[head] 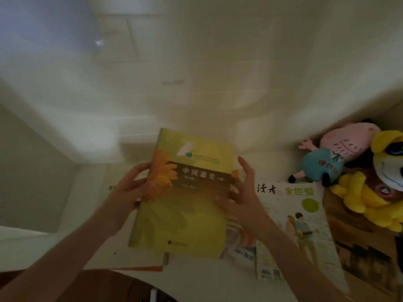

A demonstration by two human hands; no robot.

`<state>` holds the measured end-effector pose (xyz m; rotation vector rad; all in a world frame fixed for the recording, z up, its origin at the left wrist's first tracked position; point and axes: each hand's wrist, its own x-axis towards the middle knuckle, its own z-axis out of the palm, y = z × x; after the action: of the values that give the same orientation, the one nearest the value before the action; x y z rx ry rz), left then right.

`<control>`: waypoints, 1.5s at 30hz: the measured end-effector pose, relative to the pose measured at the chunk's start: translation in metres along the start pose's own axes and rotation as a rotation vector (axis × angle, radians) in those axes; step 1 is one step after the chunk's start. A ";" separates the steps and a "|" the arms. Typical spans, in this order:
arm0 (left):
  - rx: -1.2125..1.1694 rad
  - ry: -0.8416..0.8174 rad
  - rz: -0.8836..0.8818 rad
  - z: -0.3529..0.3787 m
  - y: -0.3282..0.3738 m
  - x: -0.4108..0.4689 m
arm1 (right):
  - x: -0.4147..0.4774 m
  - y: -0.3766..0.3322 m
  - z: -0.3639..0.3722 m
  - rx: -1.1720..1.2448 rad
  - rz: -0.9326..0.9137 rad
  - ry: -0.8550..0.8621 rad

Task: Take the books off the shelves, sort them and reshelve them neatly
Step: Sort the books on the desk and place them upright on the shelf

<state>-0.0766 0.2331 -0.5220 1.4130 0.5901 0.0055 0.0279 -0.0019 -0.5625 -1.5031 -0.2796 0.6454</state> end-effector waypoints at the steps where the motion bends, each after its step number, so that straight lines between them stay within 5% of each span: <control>1: 0.020 0.051 -0.020 -0.015 -0.002 0.000 | 0.007 -0.003 0.016 -0.057 0.007 -0.032; 12: 0.669 0.394 -0.058 -0.120 -0.074 -0.005 | 0.021 0.040 0.147 -0.578 0.005 -0.101; 20: 0.798 0.289 -0.077 -0.125 -0.082 -0.001 | 0.012 0.051 0.147 -0.980 -0.124 0.002; 24: 0.955 0.471 0.200 -0.096 -0.064 -0.009 | 0.011 0.056 0.099 -0.863 -0.021 0.148; 28: 0.906 0.161 0.415 -0.016 -0.046 -0.016 | 0.020 0.073 0.002 -0.931 0.327 0.430; 32: 0.835 -0.040 0.350 0.024 -0.064 0.002 | 0.010 0.090 -0.033 -1.099 0.580 0.438; 38: 0.917 0.233 0.175 -0.032 -0.062 0.007 | 0.018 0.094 -0.028 -0.952 0.615 0.471; 45: 0.903 0.278 0.093 -0.063 -0.074 -0.013 | 0.013 0.104 -0.017 -0.830 0.585 0.448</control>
<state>-0.1370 0.2733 -0.5883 2.3408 0.8028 0.0100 0.0248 -0.0146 -0.6683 -2.5217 0.3002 0.6517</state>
